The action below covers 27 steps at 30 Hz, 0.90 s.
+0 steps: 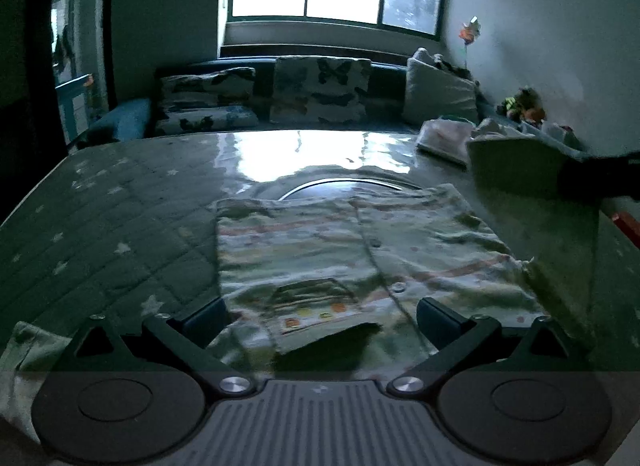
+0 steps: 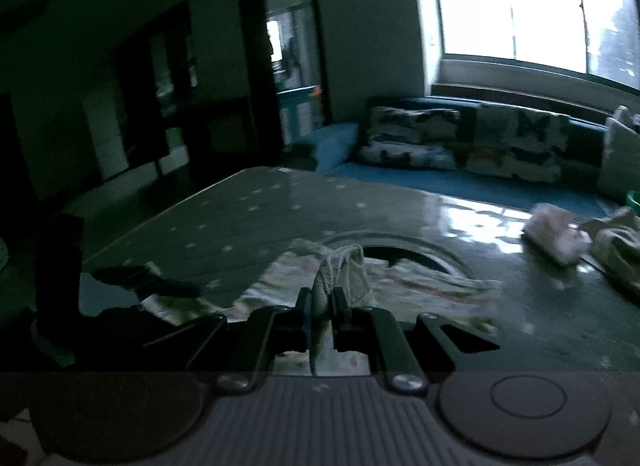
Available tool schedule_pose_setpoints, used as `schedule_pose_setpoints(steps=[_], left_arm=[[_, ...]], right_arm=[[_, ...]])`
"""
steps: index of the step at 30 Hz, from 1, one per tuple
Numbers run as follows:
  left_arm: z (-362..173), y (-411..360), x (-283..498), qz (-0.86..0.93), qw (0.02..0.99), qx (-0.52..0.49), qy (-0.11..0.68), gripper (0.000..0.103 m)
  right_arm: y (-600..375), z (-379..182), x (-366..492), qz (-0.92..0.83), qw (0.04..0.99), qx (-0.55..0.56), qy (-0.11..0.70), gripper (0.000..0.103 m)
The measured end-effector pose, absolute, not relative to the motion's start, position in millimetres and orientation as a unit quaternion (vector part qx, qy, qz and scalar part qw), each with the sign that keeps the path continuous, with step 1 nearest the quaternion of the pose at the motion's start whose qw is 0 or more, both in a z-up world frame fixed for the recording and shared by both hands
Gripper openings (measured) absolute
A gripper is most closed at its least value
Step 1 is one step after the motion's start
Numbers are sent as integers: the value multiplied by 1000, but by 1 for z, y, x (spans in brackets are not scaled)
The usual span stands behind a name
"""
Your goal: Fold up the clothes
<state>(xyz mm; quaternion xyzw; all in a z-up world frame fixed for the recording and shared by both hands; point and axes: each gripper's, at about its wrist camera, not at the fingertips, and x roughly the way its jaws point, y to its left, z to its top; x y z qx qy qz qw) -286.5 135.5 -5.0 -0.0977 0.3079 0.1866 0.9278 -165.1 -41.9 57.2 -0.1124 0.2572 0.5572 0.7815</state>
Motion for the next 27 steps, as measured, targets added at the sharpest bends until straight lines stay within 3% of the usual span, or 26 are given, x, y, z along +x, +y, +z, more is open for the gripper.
schedule_pose_setpoints(steps=[12,14,27], left_arm=[[-8,160,-310,218,921,-123,300,103],[-8,161,-310,221,920,-124,299,103],[-6,142,-294,192,926,-111,307,103]], right_arm=[[1,22,-199,592,731,-165,295,9],[4,18,-202,596,725,-168,301,14],[-29,10,-178,560,740,-199,315,18]])
